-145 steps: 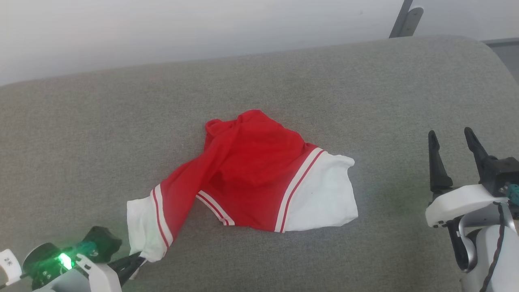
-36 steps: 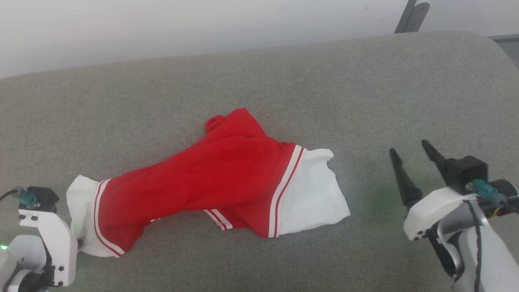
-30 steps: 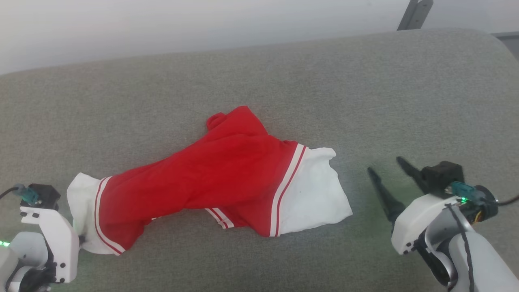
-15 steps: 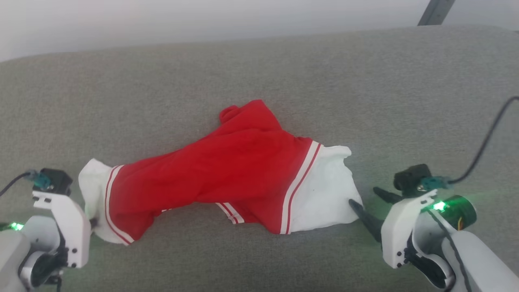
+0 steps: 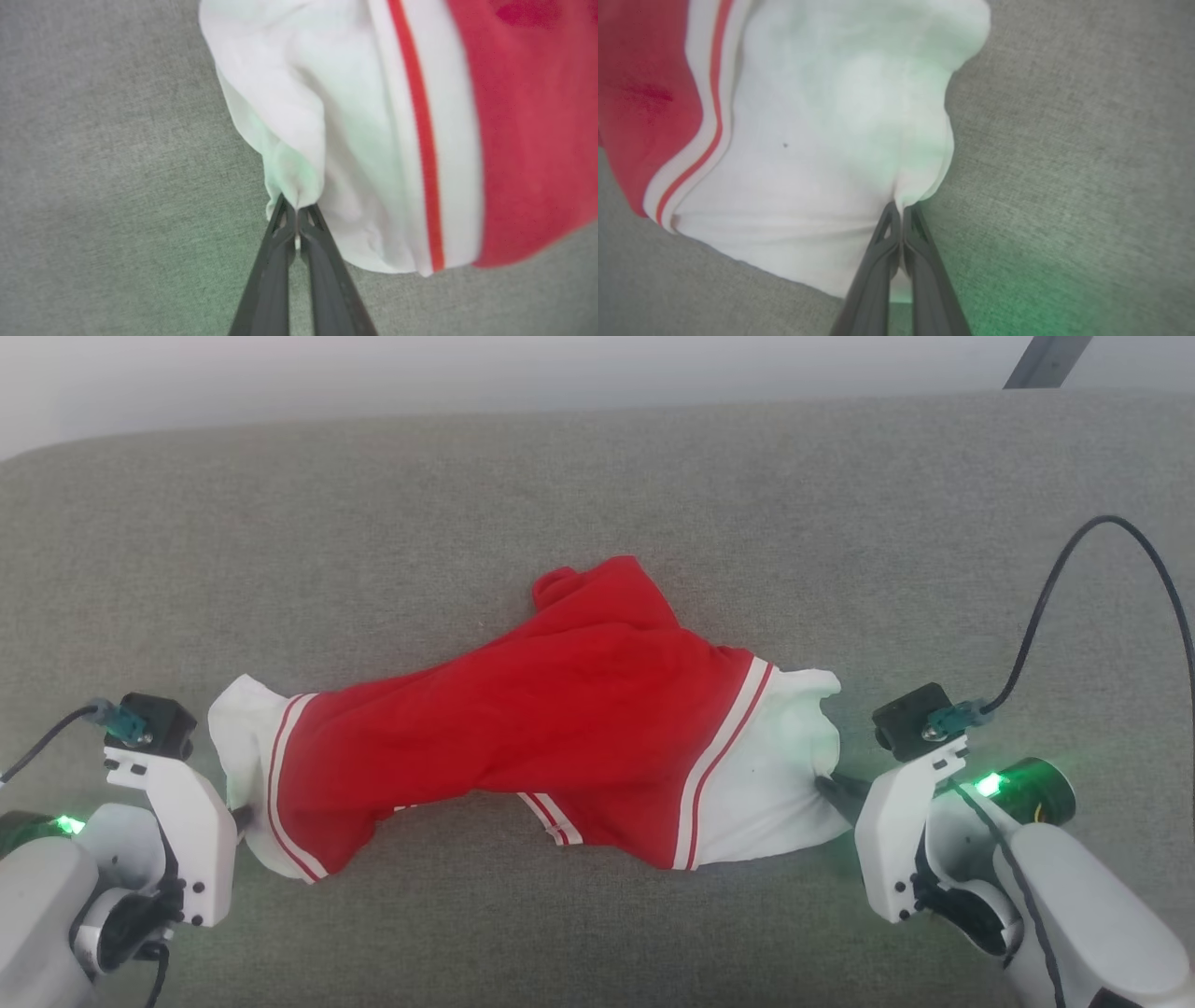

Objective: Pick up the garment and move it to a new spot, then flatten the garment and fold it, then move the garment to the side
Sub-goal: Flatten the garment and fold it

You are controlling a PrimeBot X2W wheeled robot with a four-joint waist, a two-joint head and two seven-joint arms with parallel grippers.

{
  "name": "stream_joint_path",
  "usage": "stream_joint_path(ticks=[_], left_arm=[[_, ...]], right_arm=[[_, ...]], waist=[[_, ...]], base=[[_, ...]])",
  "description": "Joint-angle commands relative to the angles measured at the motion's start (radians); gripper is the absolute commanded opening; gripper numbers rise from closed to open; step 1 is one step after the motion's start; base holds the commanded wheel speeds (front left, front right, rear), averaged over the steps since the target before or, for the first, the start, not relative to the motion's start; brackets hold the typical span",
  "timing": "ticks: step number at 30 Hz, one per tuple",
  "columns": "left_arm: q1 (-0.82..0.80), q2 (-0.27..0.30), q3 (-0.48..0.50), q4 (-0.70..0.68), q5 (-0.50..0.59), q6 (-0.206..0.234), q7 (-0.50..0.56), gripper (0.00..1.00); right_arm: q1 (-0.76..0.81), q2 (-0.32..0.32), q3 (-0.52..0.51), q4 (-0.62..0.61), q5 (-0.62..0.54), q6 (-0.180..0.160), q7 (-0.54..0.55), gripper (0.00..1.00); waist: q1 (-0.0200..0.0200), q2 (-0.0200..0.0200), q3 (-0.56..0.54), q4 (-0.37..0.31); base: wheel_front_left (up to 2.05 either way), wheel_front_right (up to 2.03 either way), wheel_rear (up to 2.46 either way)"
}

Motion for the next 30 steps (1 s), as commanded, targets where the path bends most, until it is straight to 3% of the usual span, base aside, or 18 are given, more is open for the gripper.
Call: stream_joint_path(ticks=[1,13,20,30], left_arm=[[-0.01,-0.001,-0.003,-0.003,0.013,-0.005,0.001,0.0],[-0.097,0.089,0.042,-0.155,-0.024,-0.006,0.096,0.0],[-0.197,0.12,0.075,-0.243,-0.045,-0.004,0.172,0.0],[-0.397,0.091,0.116,-0.22,-0.005,-0.036,0.158,0.0]], right_arm=[[0.002,0.001,0.002,0.023,0.004,-0.002,-0.003,0.0],[-0.12,-0.055,-0.105,-0.093,0.061,-0.001,0.016,0.0],[-0.215,-0.052,-0.16,-0.136,0.083,-0.001,0.048,0.0],[-0.413,-0.004,-0.241,-0.107,0.046,-0.001,-0.005,0.0]], waist=[[0.0,0.0,-0.005,0.0],[0.0,0.0,-0.102,-0.009],[0.0,0.0,-0.171,-0.012],[0.0,0.0,-0.238,-0.015]], base=[[0.0,0.0,0.0],[0.0,0.0,0.0],[0.0,0.0,0.0],[0.0,0.0,0.0]])
